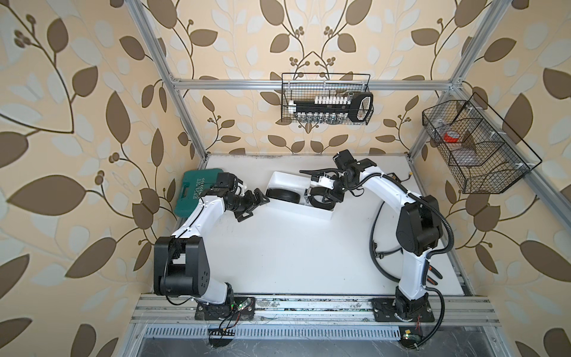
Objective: Place the belts into the storage roll
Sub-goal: Place the belt in the container.
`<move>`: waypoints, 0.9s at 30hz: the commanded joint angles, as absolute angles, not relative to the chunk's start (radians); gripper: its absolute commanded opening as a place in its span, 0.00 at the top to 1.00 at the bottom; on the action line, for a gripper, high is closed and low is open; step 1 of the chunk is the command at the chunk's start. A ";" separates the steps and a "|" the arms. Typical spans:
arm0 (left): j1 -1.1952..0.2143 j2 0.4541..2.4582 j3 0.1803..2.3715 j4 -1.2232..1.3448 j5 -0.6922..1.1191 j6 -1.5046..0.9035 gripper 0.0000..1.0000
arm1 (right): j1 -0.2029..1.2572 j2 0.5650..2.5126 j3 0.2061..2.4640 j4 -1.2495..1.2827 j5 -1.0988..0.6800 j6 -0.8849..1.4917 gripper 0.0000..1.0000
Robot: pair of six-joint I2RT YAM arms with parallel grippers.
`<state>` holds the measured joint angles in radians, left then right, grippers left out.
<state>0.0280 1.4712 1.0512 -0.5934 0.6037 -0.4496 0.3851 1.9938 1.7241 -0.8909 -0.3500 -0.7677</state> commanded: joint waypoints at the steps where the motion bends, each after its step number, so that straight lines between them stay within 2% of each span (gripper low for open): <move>1: 0.040 1.472 1.051 -0.579 0.637 -0.456 0.01 | 0.386 2.036 1.725 -0.920 -0.346 -0.785 0.93; 19: 0.043 1.469 1.048 -0.574 0.649 -0.462 0.01 | 0.406 2.129 1.790 -0.937 -0.331 -0.770 0.91; 27: 0.043 1.468 1.046 -0.573 0.653 -0.462 0.01 | 0.404 2.008 1.691 -0.786 -0.371 -0.715 0.75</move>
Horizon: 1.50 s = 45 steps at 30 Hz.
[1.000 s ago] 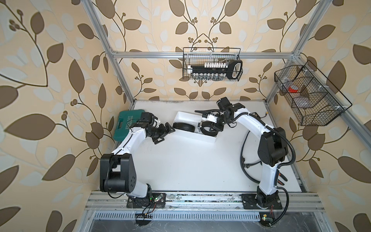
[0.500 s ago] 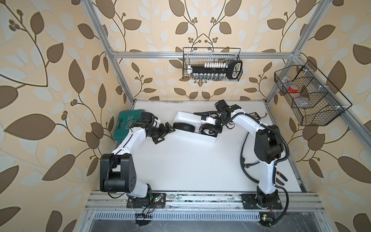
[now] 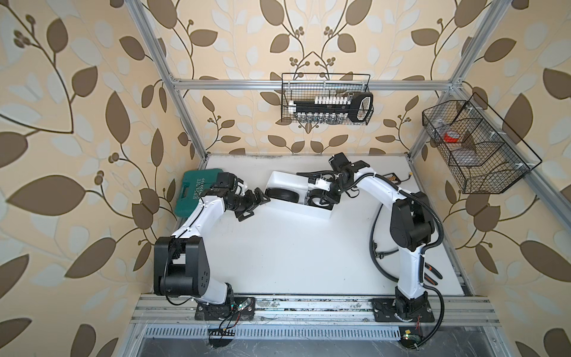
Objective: Place the belts into the storage roll
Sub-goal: Place the belt in the container, then move the belt at the center of the board.
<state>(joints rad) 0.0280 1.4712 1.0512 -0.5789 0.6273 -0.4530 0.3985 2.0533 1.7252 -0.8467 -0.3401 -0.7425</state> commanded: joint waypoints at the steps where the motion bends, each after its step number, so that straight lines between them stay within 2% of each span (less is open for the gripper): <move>1: 0.042 1.468 1.046 -0.572 0.653 -0.462 0.01 | 0.401 1.998 1.690 -0.781 -0.392 -0.709 0.74; 8: 0.043 1.459 1.046 -0.571 0.653 -0.459 0.01 | 0.393 1.920 1.641 -0.669 -0.453 -0.652 0.46; 12: 0.043 1.456 1.045 -0.572 0.654 -0.459 0.01 | 0.394 1.911 1.649 -0.680 -0.471 -0.645 0.39; 13: 0.043 1.455 1.045 -0.572 0.654 -0.459 0.01 | 0.393 1.909 1.649 -0.683 -0.466 -0.642 0.28; 14: 0.042 1.454 1.044 -0.571 0.654 -0.459 0.01 | 0.393 1.901 1.644 -0.679 -0.459 -0.642 0.01; 17: 0.043 1.451 1.042 -0.569 0.655 -0.461 0.01 | 0.380 1.830 1.569 -0.598 -0.455 -0.605 0.01; 20: 0.043 1.450 1.043 -0.570 0.659 -0.463 0.01 | 0.372 1.704 1.446 -0.467 -0.368 -0.510 0.01; 23: 0.043 1.418 1.029 -0.545 0.680 -0.476 0.01 | 0.374 1.557 1.300 -0.355 -0.194 -0.339 0.01; 25: 0.041 1.400 1.012 -0.526 0.695 -0.488 0.01 | 0.374 1.452 1.198 -0.327 0.013 -0.162 0.01; 26: 0.039 1.394 1.005 -0.521 0.704 -0.491 0.01 | 0.369 1.403 1.163 -0.359 0.139 -0.025 0.01; 27: 0.037 1.390 1.002 -0.519 0.711 -0.492 0.01 | 0.345 1.369 1.156 -0.439 0.159 0.070 0.01; 28: 0.035 1.388 1.001 -0.520 0.715 -0.490 0.01 | 0.320 1.350 1.154 -0.521 0.136 0.127 0.01; 33: 0.016 1.378 0.999 -0.516 0.726 -0.495 0.01 | 0.297 1.338 1.097 -0.848 0.249 0.359 0.01; 40: -0.010 1.350 0.994 -0.521 0.735 -0.489 0.01 | 0.163 1.411 0.987 -0.837 0.139 0.404 0.01; 45: -0.016 1.340 0.994 -0.523 0.740 -0.485 0.01 | 0.079 1.536 0.926 -0.722 0.065 0.390 0.01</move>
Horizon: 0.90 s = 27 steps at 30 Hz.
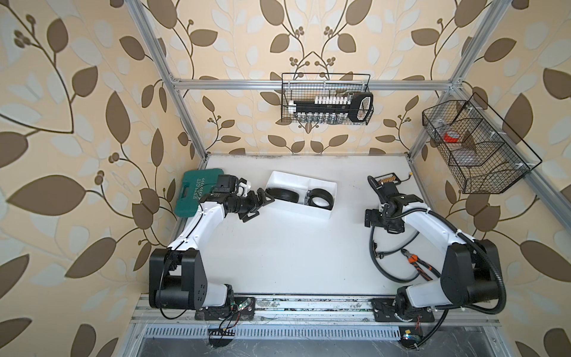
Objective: Place the belts into the storage roll
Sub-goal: Move the belt at the center of the board.
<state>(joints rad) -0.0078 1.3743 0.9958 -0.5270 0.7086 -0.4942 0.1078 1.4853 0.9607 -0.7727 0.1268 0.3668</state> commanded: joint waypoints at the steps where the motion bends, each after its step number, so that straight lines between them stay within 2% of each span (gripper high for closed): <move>1: -0.015 1.341 0.994 -0.523 0.744 -0.485 0.01 | 0.071 1.563 0.917 -0.702 0.042 0.388 0.01; 3: -0.016 1.342 0.999 -0.531 0.747 -0.478 0.01 | 0.062 1.625 0.912 -0.665 0.001 0.385 0.01; 5: -0.015 1.340 1.000 -0.535 0.749 -0.476 0.01 | 0.062 1.660 0.905 -0.634 -0.008 0.384 0.10; 9: -0.016 1.337 0.999 -0.531 0.756 -0.478 0.01 | 0.062 1.676 0.890 -0.610 -0.052 0.381 0.44; 11: -0.015 1.339 0.998 -0.529 0.759 -0.480 0.01 | 0.062 1.666 0.874 -0.603 -0.071 0.376 0.66; 13: -0.015 1.341 0.999 -0.528 0.760 -0.481 0.01 | 0.067 1.646 0.855 -0.592 -0.098 0.375 0.79; 14: -0.016 1.342 0.998 -0.528 0.761 -0.482 0.01 | 0.073 1.633 0.845 -0.585 -0.113 0.382 0.89; 15: -0.015 1.344 0.999 -0.527 0.759 -0.481 0.01 | 0.089 1.619 0.836 -0.576 -0.131 0.393 0.93; 17: -0.014 1.348 1.000 -0.527 0.758 -0.482 0.01 | 0.164 1.595 0.834 -0.560 -0.145 0.435 0.95; 23: 0.004 1.357 1.009 -0.539 0.741 -0.475 0.01 | 0.556 1.638 0.947 -0.467 -0.153 0.682 0.94; 27: 0.013 1.357 1.012 -0.553 0.716 -0.463 0.01 | 0.688 1.677 0.993 -0.383 -0.163 0.776 0.88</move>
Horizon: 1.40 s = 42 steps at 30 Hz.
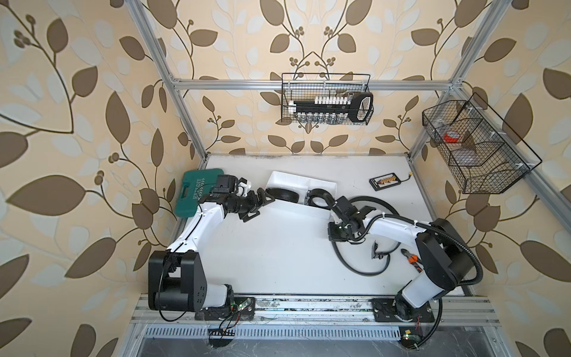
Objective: Place the belts into the storage roll
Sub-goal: Move the belt at the center of the board, then roll the belt at the center of the board.
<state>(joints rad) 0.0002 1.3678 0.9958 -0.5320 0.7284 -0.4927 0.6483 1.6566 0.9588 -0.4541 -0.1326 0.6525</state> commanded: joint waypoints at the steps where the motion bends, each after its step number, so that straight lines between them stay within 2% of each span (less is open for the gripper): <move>1: 0.013 1.356 1.012 -0.556 0.710 -0.460 0.01 | 0.716 1.677 0.998 -0.373 -0.173 0.778 0.86; 3: 0.012 1.356 1.014 -0.560 0.697 -0.455 0.01 | 0.721 1.651 0.994 -0.368 -0.199 0.758 0.79; 5: 0.014 1.358 1.015 -0.562 0.691 -0.453 0.01 | 0.707 1.605 0.994 -0.388 -0.227 0.706 0.66; 9: 0.013 1.362 1.015 -0.557 0.699 -0.446 0.01 | 0.665 1.473 0.999 -0.536 -0.189 0.549 0.25; 11: 0.006 1.353 1.004 -0.534 0.715 -0.447 0.01 | 0.621 1.389 0.977 -0.611 -0.122 0.511 0.08; 12: -0.007 1.347 0.999 -0.527 0.711 -0.446 0.01 | 0.585 1.340 0.960 -0.632 -0.099 0.490 0.02; 15: -0.132 1.346 1.014 -0.545 0.628 -0.440 0.01 | 0.398 1.233 0.892 -0.647 -0.149 0.439 0.01; 18: -0.381 1.370 1.031 -0.549 0.480 -0.471 0.01 | 0.208 1.181 0.860 -0.652 -0.222 0.391 0.01; 21: -0.640 1.468 1.075 -0.556 0.307 -0.501 0.01 | 0.098 1.166 0.863 -0.653 -0.272 0.359 0.01; 23: -0.733 1.557 1.117 -0.575 0.223 -0.529 0.01 | 0.061 1.164 0.867 -0.651 -0.296 0.352 0.01; 34: -0.845 1.964 1.357 -0.554 0.187 -0.478 0.04 | 0.025 1.172 0.852 -0.625 -0.330 0.334 0.01; 38: -0.850 2.040 1.451 -0.612 0.106 -0.473 0.17 | 0.019 1.156 0.849 -0.627 -0.334 0.336 0.01; 39: -0.850 2.052 1.470 -0.625 0.087 -0.469 0.27 | 0.018 1.150 0.846 -0.627 -0.334 0.337 0.01; 41: -0.850 2.070 1.495 -0.647 0.068 -0.464 0.40 | 0.017 1.142 0.843 -0.630 -0.333 0.334 0.01; 42: -0.850 2.078 1.509 -0.658 0.066 -0.460 0.51 | 0.015 1.138 0.841 -0.632 -0.331 0.333 0.01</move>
